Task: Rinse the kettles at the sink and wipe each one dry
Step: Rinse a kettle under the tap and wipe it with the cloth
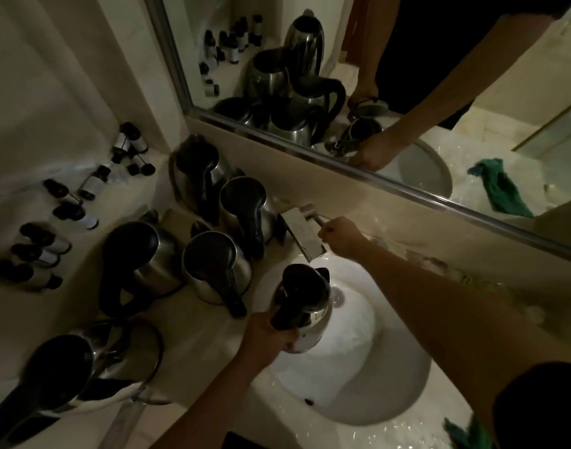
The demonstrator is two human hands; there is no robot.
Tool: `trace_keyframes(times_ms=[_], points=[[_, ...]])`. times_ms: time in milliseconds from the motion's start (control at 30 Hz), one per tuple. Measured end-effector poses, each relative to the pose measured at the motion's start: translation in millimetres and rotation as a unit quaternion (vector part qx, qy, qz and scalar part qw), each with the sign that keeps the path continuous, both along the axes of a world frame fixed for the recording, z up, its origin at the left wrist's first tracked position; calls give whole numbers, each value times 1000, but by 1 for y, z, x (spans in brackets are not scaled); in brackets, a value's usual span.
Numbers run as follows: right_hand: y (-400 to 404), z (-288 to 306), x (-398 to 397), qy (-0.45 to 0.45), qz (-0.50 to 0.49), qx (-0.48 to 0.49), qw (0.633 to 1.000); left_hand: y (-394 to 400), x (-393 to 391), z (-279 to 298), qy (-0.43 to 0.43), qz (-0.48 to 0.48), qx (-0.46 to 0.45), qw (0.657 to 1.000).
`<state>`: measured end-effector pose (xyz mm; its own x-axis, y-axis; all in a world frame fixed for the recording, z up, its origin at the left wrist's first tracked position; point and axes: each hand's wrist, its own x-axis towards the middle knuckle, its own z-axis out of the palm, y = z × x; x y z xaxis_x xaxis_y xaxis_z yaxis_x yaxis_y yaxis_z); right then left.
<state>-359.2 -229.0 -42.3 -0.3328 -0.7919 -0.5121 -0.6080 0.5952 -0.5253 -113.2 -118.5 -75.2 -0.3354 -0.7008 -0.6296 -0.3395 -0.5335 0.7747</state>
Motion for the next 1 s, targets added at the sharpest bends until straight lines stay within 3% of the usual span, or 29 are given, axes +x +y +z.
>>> trace_keyframes(times_ms=[67,200,400,500,633,767,833,1000], points=[[-5,-6,-11,17,14,1,1000,-4,-4,-6,7,-5,24,1000],[-10,-17,-18,-4,-60,-32,998,-14,-11,-17,23,34,56,998],[13,-37,-11,-92,-146,-62,983,-36,-23,-30,19,42,81,996],[61,-44,4,-45,-122,-27,991,-39,-30,-34,16,46,115,992],[112,-44,31,-174,-102,4,979,-38,-36,-36,-6,24,121,992],[118,-71,32,-217,-74,-19,973,-40,-34,-36,-47,49,49,996],[116,-78,37,-208,-80,-35,974,-41,-33,-36,-49,23,-9,998],[108,-88,35,-158,-60,-37,985,-49,-46,-28,-151,-17,-138,979]])
